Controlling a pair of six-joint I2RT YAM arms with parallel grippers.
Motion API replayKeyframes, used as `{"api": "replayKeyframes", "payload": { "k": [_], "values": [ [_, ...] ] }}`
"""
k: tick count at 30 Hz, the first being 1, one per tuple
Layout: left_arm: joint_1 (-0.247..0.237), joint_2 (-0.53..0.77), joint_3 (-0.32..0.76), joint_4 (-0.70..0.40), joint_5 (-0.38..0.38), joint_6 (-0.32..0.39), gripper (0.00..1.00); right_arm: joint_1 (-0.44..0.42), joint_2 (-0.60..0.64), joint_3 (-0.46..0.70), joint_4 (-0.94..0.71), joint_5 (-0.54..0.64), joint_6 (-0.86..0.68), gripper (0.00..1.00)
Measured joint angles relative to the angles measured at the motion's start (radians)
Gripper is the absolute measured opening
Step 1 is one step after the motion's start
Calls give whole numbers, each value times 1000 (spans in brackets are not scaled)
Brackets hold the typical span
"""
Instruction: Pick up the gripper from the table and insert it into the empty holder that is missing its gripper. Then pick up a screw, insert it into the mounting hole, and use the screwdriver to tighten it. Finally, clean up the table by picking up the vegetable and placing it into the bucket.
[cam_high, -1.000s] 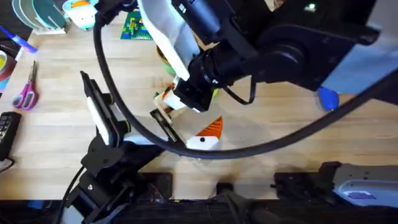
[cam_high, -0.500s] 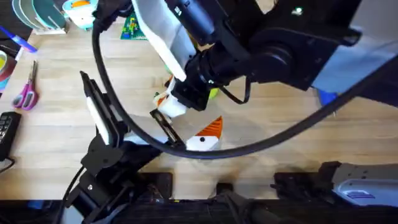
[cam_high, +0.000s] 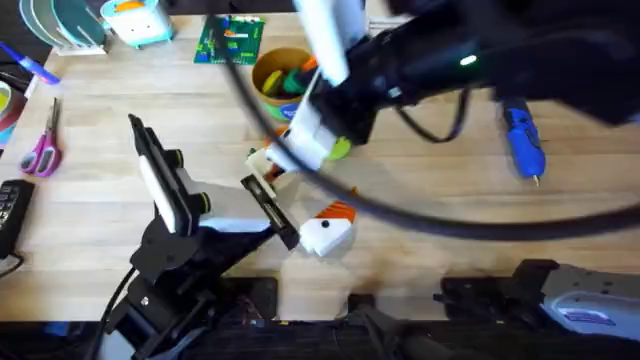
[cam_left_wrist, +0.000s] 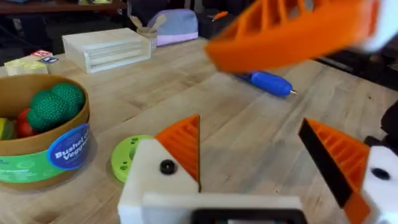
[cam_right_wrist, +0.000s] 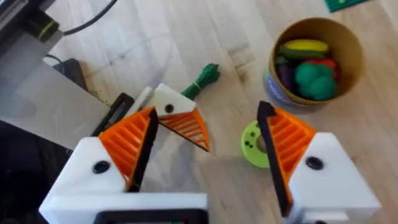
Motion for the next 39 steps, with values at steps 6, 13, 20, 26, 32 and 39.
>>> {"api": "replayKeyframes", "payload": {
  "k": [6, 13, 20, 26, 32, 39],
  "values": [
    [0, 0, 0, 0, 0, 0, 991, -105, -134, 0, -109, -2, 1, 974],
    [0, 0, 0, 0, 0, 0, 991, -160, -286, 0, -233, -3, -1, 976],
    [0, 0, 0, 0, 0, 0, 930, -174, -454, 0, -376, -45, -37, 978],
    [0, 0, 0, 0, -2, 4, 483, -175, -483, 2, -608, -153, -141, 978],
    [0, 0, 0, 0, -2, 10, 9, -175, -480, 2, -652, -183, -181, 980],
    [0, 0, 0, 0, 5, 23, 9, -190, -491, 2, -651, -166, -159, 982]
  ]
}}
